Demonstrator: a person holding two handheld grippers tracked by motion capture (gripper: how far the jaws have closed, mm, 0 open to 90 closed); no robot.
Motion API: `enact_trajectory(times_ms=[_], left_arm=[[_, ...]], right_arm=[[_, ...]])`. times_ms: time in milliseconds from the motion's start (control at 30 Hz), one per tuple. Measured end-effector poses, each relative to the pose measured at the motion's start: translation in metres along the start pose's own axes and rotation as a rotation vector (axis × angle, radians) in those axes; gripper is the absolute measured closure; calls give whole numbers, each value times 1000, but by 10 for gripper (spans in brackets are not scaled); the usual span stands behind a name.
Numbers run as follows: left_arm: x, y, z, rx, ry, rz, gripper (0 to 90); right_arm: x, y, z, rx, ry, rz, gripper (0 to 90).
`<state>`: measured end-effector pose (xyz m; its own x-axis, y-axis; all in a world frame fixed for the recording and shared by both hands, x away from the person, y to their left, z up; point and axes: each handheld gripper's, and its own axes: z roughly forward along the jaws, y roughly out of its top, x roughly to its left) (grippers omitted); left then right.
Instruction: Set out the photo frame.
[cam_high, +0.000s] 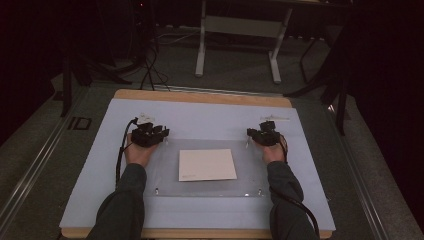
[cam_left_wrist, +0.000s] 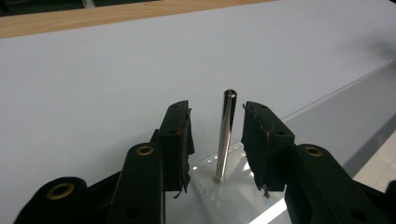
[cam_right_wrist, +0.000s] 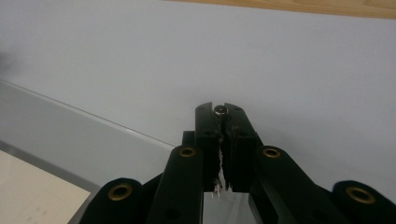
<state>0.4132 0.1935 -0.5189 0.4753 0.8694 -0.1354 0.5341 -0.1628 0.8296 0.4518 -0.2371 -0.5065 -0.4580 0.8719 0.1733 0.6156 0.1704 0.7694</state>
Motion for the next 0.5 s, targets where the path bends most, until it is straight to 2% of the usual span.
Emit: enact_trajectory(times_ms=[133,167,200,233,400,467,500], left_arm=[[1,-4,-6,-13,-4,21,600],[0,-6,-12,-29,-3,49,600],[0,-6,-12,-29,-3,49,599],[-2,-9,-18,-42,-4,76,595],[-6,-21,-28,-27,5,132,576],[-6,-21,-28,-27,5,132,575],[-9,-28,-29,-8,22,160,575]], right_arm=[[0,0,0,2,0,-3,856],[0,0,0,1,0,-1,855],[0,0,0,1,0,-1,855],[0,-1,0,0,2,2,855],[0,-1,0,3,3,5,854],[0,-1,0,5,2,6,854],[0,-1,0,5,2,6,854]])
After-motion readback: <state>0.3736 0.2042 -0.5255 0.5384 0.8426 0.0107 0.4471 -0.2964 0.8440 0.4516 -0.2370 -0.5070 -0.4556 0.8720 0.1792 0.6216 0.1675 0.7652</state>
